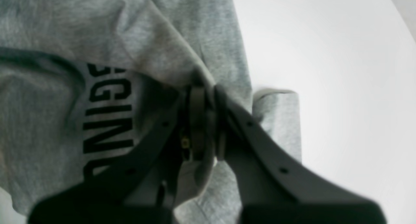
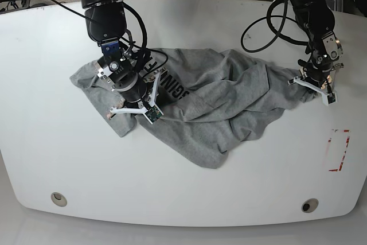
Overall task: Fold the T-shirt properly
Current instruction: 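Grasp the shirt corner opposite the right gripper with the left gripper, then lift the shirt with both grippers and pull it taut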
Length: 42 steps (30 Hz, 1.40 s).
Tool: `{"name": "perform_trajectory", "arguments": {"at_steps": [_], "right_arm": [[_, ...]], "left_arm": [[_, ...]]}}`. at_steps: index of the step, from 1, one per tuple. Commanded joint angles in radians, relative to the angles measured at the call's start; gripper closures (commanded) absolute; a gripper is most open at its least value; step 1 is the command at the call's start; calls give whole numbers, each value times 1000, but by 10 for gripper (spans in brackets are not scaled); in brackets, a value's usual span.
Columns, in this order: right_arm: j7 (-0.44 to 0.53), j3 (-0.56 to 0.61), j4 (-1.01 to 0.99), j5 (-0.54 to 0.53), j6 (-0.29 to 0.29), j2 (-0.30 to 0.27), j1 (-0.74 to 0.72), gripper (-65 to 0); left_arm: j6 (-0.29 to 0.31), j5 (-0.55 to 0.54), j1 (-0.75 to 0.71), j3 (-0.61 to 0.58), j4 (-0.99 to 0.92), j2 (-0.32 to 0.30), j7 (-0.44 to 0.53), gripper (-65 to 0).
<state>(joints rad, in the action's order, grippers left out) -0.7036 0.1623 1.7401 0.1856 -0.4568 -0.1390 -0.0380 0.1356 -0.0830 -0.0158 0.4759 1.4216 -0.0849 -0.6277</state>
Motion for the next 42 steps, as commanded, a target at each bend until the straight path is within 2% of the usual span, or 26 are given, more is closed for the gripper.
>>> {"name": "perform_trajectory", "arguments": {"at_steps": [1, 7, 12, 20, 23, 25, 28, 33, 35, 39, 42], "right_arm": [[23, -17, 34, 1, 2, -4, -23, 0], [23, -128, 82, -7, 0, 3, -44, 0], [-14, -132, 111, -2, 0, -4, -115, 0], [-61, -132, 145, -1, 0, -38, -245, 0], [-87, -132, 142, -1, 0, -38, -313, 0], [-104, -132, 146, -1, -4, -43, -359, 0], [-124, -129, 142, -1, -43, -83, -432, 0], [-156, -131, 140, -1, -79, -98, -547, 0], [-163, -128, 130, -1, -92, -112, -610, 0], [-182, -125, 119, -1, -118, -138, -713, 0], [-212, -125, 114, -1, -141, -166, -802, 0]], "left_arm": [[2, -2, 3, 4, 52, -14, 12, 0], [3, -2, 4, -6, 222, -45, -14, 0], [3, -4, 35, -30, 367, -91, -110, 0], [3, -2, 103, -42, 496, -95, -136, 0], [3, -2, 159, -42, 503, -103, -136, 0], [3, -2, 204, -49, 506, -129, -156, 0], [3, -2, 293, -76, 506, -157, -199, 0], [3, 1, 454, -79, 503, -175, -252, 0], [3, -1, 531, -84, 497, -201, -263, 0], [3, 5, 652, -144, 497, -214, -265, 0], [3, 5, 748, -158, 496, -257, -265, 0]]}}
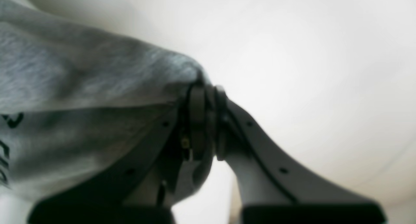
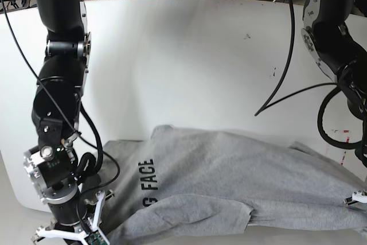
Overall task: Fold the T-shirt properly
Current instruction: 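Lift the shirt with both grippers and pull it taut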
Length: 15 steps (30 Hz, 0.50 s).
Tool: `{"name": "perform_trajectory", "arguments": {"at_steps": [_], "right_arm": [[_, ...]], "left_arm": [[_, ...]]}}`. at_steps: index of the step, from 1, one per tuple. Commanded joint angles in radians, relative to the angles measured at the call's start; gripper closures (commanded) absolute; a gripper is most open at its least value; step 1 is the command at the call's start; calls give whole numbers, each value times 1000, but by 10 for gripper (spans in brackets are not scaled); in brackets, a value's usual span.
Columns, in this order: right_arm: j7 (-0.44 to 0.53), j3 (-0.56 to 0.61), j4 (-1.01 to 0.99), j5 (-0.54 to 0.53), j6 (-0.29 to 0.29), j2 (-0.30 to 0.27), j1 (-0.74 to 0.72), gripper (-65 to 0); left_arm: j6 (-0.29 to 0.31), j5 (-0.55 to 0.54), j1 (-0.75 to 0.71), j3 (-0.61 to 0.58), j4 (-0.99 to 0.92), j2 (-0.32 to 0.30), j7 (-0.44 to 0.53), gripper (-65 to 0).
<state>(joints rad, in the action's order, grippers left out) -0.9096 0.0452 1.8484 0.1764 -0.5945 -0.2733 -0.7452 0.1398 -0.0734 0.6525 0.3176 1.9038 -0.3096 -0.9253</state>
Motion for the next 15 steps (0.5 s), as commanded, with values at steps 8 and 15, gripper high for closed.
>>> {"name": "perform_trajectory", "arguments": {"at_steps": [8, 15], "right_arm": [[-55, -11, -14, 10, -58, -56, -274, 0], [-116, -18, 43, 7, -69, -100, -227, 0]], "left_arm": [[-1, -12, 292, -11, -96, -98, 33, 0], [97, -13, 296, -13, -88, -122, 33, 0]]}}
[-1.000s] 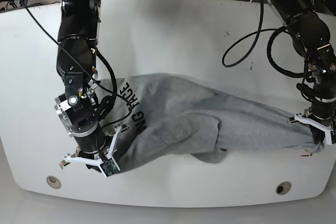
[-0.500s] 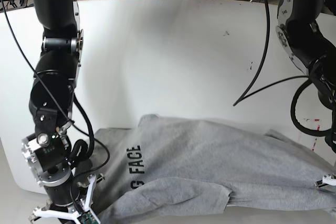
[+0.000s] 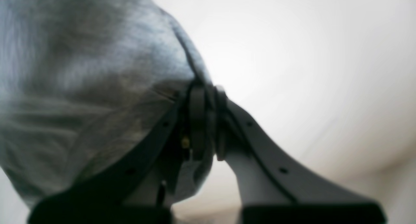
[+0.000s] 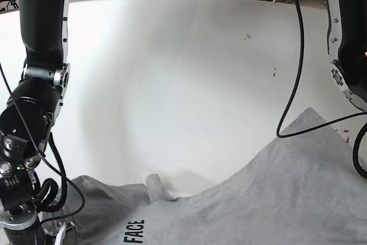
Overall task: Fold the T-shirt properly
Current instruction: 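Lift the shirt with both grippers and pull it taut, then lay the shirt flat, dragging both grippers away from the table edge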
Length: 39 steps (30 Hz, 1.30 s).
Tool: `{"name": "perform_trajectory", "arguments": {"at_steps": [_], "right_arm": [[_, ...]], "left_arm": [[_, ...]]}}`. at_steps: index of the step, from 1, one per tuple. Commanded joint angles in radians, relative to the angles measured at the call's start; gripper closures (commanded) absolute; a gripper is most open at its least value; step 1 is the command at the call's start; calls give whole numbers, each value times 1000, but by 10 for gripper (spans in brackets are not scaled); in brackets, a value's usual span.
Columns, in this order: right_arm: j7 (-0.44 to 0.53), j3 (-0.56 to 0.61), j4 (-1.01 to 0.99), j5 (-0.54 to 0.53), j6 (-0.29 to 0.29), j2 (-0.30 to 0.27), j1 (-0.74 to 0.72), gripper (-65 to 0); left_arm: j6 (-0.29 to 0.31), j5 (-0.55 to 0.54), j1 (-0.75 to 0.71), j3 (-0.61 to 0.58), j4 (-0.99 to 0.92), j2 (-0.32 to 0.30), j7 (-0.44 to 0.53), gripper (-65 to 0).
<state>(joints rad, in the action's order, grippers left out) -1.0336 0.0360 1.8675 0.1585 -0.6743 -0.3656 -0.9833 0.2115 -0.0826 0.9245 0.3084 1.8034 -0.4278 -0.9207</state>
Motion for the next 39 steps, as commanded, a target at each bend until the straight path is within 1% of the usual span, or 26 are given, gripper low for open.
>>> {"name": "perform_trajectory", "arguments": {"at_steps": [1, 3, 6, 8, 10, 12, 18, 21, 24, 27, 29, 32, 35, 39], "right_arm": [[8, -15, 36, 25, 12, -10, 39, 0], [8, -43, 63, 25, 12, -6, 96, 0], [8, -92, 100, 20, 12, 0, 208, 0], [9, -121, 113, 20, 11, 23, 266, 0], [11, -176, 133, 20, 1, 56, 347, 0], [11, -203, 137, 20, -2, 83, 396, 0], [11, -276, 148, 20, -2, 159, 564, 0], [11, -296, 157, 20, -2, 195, 633, 0], [11, -327, 157, 20, -2, 219, 705, 0], [12, -348, 157, 20, -3, 239, 786, 0], [14, -354, 157, 20, -3, 245, 828, 0], [14, -364, 152, 19, -3, 253, 872, 0], [14, -364, 157, 19, -3, 285, 932, 0], [14, -365, 157, 19, -3, 302, 998, 0]], "left_arm": [[45, 1, 14, -2, 17, -3, 27, 0], [59, 2, -23, -2, 29, -3, 15, 0], [59, -4, -88, -2, 72, -1, -25, 0], [59, -4, -117, -4, 103, 1, -50, 0], [61, -6, -173, -12, 135, 2, -85, 0], [61, -6, -216, -12, 157, 2, -99, 0], [61, -6, -419, -2, 210, 57, -127, 0], [62, -7, -519, 51, 212, 66, -127, 0], [105, -7, -615, 113, 212, 106, -127, 0], [179, -3, -727, 165, 212, 136, -127, 0], [205, -1, -799, 208, 210, 152, -127, 0], [217, -4, -885, 240, 209, 195, -127, 0], [219, -4, -981, 246, 209, 226, -127, 0], [230, -4, -1079, 248, 207, 237, -123, 0]]}}
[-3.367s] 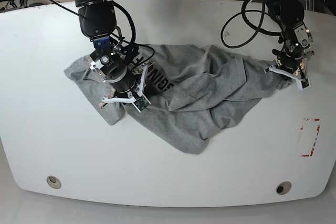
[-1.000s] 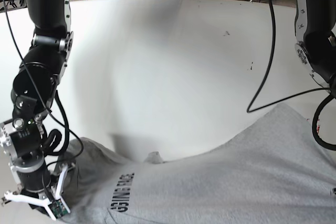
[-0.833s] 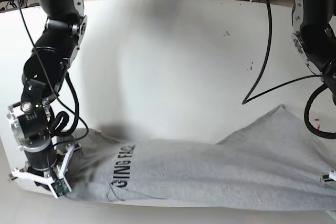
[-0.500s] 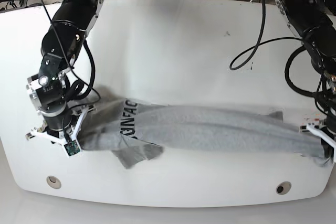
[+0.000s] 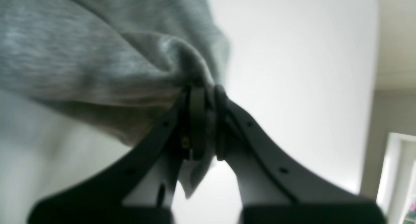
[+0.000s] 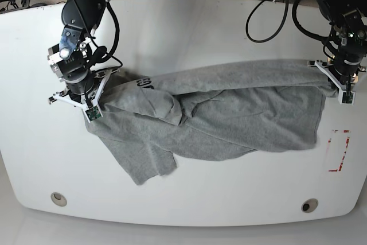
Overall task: Fold the T-shirt properly
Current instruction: 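Lay the shirt flat, dragging both grippers away from the table edge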
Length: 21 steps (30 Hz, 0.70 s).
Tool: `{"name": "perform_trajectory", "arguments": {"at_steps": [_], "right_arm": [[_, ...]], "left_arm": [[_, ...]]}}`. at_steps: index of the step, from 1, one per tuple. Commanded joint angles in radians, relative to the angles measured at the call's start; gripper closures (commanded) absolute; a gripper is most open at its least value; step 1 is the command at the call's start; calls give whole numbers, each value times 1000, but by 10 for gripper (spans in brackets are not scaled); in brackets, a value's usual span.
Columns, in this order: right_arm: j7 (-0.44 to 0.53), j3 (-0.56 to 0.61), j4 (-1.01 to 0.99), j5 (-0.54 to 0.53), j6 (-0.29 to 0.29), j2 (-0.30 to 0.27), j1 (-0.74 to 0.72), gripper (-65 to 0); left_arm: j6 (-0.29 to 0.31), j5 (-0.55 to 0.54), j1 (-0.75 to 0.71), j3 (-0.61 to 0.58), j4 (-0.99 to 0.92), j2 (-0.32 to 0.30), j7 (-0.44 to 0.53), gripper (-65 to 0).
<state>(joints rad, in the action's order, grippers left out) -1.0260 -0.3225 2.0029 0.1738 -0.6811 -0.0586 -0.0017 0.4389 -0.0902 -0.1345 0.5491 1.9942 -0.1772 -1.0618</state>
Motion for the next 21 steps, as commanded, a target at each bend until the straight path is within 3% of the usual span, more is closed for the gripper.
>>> {"name": "perform_trajectory", "arguments": {"at_steps": [1, 4, 10, 16, 21], "right_arm": [[6, -7, 22, 3, 4, 1, 32, 0], [6, -7, 22, 3, 4, 32, 81, 0], [6, -7, 22, 3, 4, 38, 145, 0], [6, -7, 14, 3, 4, 38, 177, -5], [6, -7, 17, -15, -13, 39, 222, -120]], "left_arm": [[7, 4, -38, 7, 17, -14, 18, 0], [30, 5, -80, 7, 15, -14, 19, 0], [68, 11, -109, 9, 9, -22, 19, 0], [73, 11, -141, 9, -5, -69, 19, 0], [73, 11, -144, 9, -9, -71, 19, 0]]}}
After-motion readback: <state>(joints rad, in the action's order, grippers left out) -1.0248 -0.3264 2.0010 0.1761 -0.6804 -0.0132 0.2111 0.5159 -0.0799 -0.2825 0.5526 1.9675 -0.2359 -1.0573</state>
